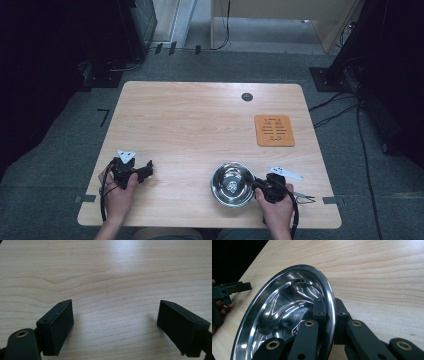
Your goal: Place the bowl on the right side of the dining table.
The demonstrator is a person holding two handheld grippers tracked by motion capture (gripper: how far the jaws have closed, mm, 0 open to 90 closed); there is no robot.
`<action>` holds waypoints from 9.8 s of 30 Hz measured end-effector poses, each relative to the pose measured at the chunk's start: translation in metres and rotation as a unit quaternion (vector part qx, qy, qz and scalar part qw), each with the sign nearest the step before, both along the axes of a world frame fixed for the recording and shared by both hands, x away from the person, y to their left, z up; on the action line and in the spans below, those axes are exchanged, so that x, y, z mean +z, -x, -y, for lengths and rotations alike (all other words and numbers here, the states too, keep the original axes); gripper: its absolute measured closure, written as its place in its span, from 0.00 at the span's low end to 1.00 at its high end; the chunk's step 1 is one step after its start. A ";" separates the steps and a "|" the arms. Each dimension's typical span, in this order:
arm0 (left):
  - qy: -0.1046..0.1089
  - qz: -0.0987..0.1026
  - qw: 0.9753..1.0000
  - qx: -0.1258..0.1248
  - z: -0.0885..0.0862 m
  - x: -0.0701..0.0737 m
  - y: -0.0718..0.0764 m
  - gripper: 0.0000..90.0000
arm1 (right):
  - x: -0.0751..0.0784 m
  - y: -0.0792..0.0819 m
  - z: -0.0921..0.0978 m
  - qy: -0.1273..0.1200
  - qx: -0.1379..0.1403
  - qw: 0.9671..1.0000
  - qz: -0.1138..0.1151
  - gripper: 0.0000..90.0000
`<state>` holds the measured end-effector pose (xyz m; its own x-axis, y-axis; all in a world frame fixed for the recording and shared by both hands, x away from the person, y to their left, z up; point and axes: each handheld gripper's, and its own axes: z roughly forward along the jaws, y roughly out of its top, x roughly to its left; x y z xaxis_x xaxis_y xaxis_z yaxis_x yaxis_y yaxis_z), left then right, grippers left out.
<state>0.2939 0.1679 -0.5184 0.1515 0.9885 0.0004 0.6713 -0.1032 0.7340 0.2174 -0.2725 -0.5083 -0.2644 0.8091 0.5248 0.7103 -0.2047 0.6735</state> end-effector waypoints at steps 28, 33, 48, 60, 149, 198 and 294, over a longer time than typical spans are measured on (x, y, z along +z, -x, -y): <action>0.000 0.000 1.000 0.000 0.000 0.000 0.000 0.15 | -0.001 -0.003 0.012 -0.005 -0.023 1.000 -0.003 0.94; 0.000 0.000 1.000 0.000 0.000 0.000 0.000 0.15 | -0.001 -0.003 0.014 -0.005 -0.027 1.000 -0.003 0.94; 0.000 0.000 1.000 0.000 0.000 0.000 0.000 0.15 | -0.001 -0.004 0.021 -0.006 -0.039 0.999 -0.002 0.94; 0.000 0.000 1.000 0.000 0.000 0.000 0.000 0.15 | -0.001 -0.005 0.027 -0.006 -0.048 0.999 0.000 0.94; 0.000 0.000 1.000 0.000 0.000 0.000 0.000 0.15 | 0.006 -0.024 0.085 -0.042 -0.169 0.985 0.008 0.94; 0.000 0.000 1.000 0.000 0.000 0.000 0.000 0.15 | 0.010 -0.106 0.119 -0.037 -0.318 0.947 0.002 0.94; -0.001 -0.001 1.000 0.000 0.000 0.000 0.001 0.15 | -0.007 -0.022 0.112 0.131 -0.174 0.975 0.036 0.20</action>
